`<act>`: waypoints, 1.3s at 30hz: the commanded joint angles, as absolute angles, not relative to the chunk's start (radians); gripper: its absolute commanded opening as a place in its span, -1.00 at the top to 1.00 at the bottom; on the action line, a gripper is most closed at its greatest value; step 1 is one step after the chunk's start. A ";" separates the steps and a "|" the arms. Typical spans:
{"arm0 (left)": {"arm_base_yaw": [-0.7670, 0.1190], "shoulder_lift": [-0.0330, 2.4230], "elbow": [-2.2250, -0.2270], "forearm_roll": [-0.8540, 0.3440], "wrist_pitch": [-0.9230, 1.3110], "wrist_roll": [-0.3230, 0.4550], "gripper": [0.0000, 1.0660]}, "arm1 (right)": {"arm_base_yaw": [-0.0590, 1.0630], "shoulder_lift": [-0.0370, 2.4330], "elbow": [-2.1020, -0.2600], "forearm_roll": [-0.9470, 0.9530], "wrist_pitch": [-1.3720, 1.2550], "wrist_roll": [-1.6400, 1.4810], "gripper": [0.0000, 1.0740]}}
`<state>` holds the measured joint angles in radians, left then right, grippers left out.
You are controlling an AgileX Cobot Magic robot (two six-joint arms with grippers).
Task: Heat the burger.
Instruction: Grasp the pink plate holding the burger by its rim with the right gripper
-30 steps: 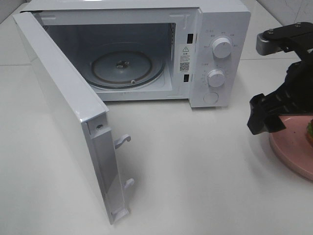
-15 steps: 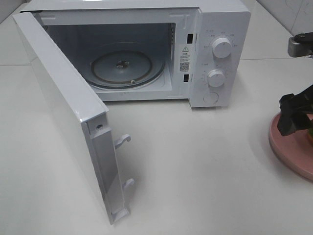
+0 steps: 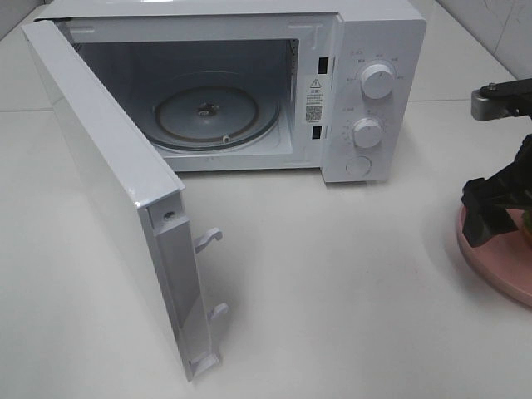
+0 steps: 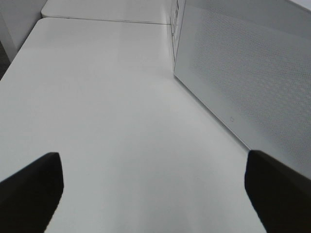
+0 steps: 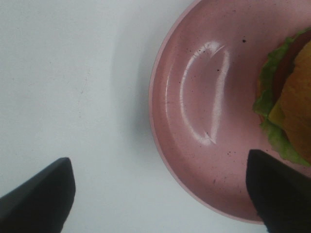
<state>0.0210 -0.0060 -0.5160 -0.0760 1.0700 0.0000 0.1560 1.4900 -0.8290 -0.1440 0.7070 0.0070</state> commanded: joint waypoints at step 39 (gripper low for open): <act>0.023 -0.012 -0.516 -0.079 1.069 0.000 -0.74 | 0.150 1.863 -0.833 -0.199 0.452 0.059 -0.51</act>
